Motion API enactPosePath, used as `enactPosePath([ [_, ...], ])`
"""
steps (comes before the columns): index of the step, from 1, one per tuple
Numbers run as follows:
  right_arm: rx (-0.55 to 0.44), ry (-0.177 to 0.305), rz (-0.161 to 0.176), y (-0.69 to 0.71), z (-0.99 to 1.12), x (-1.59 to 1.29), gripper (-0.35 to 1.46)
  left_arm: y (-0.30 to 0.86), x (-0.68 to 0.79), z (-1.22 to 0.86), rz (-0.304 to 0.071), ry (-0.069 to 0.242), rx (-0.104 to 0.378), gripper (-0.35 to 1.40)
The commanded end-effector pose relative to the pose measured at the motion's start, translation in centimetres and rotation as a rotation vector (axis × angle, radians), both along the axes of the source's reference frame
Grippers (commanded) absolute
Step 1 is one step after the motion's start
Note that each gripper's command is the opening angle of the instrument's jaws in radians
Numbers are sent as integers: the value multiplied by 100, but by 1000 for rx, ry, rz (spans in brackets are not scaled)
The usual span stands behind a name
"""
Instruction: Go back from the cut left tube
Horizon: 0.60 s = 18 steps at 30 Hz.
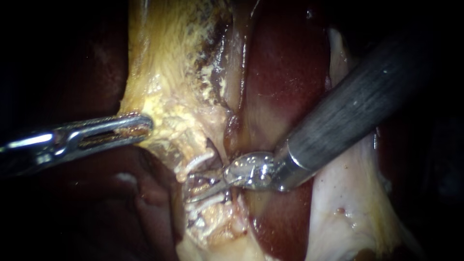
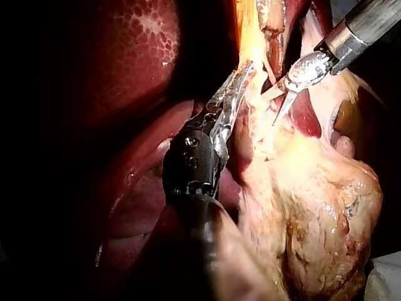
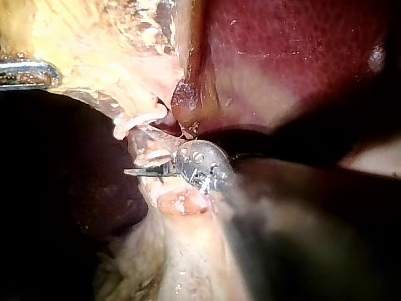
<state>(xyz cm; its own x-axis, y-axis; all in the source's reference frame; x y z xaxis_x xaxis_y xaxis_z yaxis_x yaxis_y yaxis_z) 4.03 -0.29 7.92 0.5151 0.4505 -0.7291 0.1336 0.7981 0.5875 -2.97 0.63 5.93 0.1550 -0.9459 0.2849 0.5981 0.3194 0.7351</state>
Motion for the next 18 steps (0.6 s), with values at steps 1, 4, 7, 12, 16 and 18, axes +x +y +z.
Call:
enactPosePath([
  [1,-16,9,8,1,-2,-2,138,0,0,3,2,-1,1,-35],
  [4,-64,23,6,0,-8,-11,143,2,3,7,4,-2,1,-35],
  [7,-117,33,8,-2,-10,-29,143,4,5,9,7,-5,2,-35],
  [12,-211,17,18,5,-19,-63,143,6,8,12,6,-4,1,-35],
  [16,-272,3,39,28,-39,-90,143,6,8,14,7,-4,0,-35],
  [18,-300,-6,47,41,-54,-107,143,7,9,14,7,-4,0,-35],
])
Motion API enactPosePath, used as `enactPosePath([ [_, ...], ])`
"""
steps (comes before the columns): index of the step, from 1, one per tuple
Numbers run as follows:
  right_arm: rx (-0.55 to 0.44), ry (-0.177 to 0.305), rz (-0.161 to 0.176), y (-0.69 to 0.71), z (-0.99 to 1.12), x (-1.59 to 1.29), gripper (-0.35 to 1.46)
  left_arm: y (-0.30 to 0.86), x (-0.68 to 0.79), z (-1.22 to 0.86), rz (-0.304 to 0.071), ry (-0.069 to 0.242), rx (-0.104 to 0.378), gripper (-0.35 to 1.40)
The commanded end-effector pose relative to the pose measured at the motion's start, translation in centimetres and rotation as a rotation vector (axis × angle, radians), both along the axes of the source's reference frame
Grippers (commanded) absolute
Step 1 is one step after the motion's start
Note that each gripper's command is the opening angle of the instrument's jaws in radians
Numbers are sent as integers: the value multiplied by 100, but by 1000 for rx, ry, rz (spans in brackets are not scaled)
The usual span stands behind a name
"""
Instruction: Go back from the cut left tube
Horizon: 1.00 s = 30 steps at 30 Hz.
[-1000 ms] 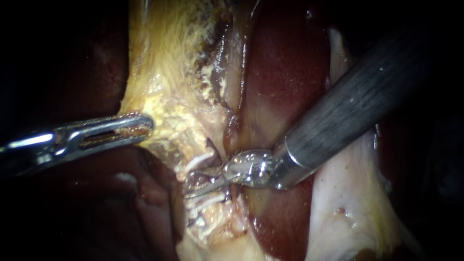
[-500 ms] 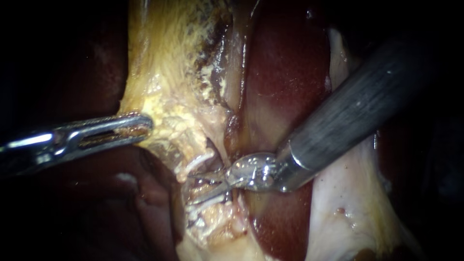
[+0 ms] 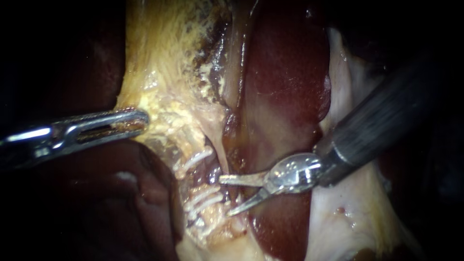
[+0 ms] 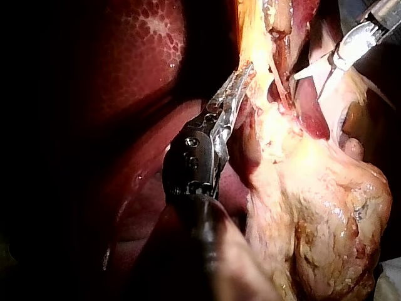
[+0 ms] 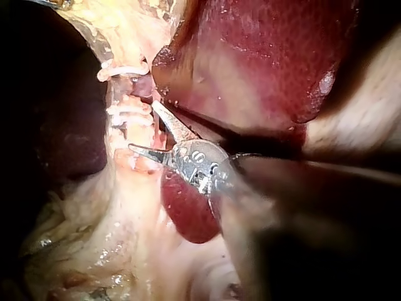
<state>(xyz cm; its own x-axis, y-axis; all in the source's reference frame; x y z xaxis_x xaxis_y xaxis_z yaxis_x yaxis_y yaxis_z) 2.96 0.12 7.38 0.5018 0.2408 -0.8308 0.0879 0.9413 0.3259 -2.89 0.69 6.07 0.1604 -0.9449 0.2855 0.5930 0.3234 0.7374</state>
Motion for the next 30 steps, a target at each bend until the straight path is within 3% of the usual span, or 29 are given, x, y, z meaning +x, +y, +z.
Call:
enactPosePath([
  [1,-12,-6,3,5,-6,-7,143,0,0,0,0,0,0,-35],
  [6,-78,-25,31,33,-38,-37,143,0,0,1,0,0,0,-35],
  [9,-102,-27,35,41,-48,-45,143,1,-1,2,0,0,0,-35],
  [18,-104,-24,37,44,-48,-48,143,2,-5,22,-2,2,-7,-35],
  [22,-102,-19,36,44,-46,-48,143,2,-16,47,-5,8,-21,-35],
  [30,-93,4,33,46,-44,-46,143,15,-42,91,-4,2,-13,-35],
])
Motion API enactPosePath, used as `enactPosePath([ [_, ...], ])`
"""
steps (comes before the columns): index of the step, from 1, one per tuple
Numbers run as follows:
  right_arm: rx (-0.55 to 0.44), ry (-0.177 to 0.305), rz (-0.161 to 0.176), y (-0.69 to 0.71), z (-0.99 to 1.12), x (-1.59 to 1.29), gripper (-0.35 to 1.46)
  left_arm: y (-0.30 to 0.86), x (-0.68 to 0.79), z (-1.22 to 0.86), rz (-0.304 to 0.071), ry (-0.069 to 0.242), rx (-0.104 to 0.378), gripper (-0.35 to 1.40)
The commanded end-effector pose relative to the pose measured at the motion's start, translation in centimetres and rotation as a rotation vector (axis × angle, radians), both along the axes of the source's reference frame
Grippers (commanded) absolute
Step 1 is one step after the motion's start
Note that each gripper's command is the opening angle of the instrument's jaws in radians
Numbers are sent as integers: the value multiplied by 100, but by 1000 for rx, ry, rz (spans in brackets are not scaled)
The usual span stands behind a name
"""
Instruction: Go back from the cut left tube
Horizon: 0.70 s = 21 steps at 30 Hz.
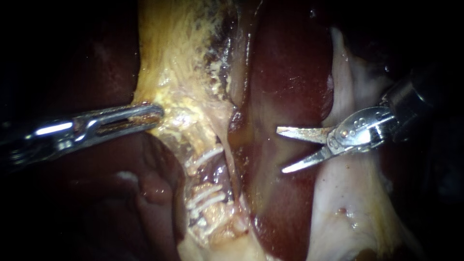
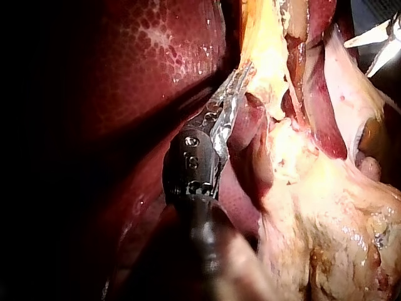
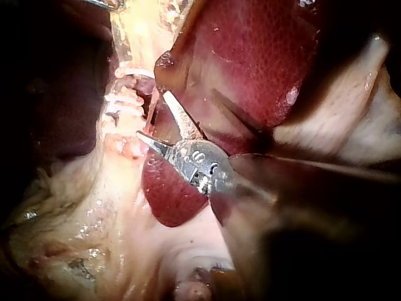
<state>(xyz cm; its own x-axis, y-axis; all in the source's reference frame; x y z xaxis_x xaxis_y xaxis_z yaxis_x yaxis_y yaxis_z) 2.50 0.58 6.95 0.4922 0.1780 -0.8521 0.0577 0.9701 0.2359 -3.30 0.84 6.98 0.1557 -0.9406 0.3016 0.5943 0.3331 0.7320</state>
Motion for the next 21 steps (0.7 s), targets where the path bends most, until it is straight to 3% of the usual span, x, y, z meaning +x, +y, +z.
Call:
enactPosePath([
  [1,1,1,0,0,0,0,143,0,-3,3,3,0,6,-35],
  [10,2,3,-2,2,2,-2,143,-2,-34,7,12,-13,17,-35],
  [21,8,15,-11,0,2,-2,143,-1,-30,2,14,-15,19,-35],
])
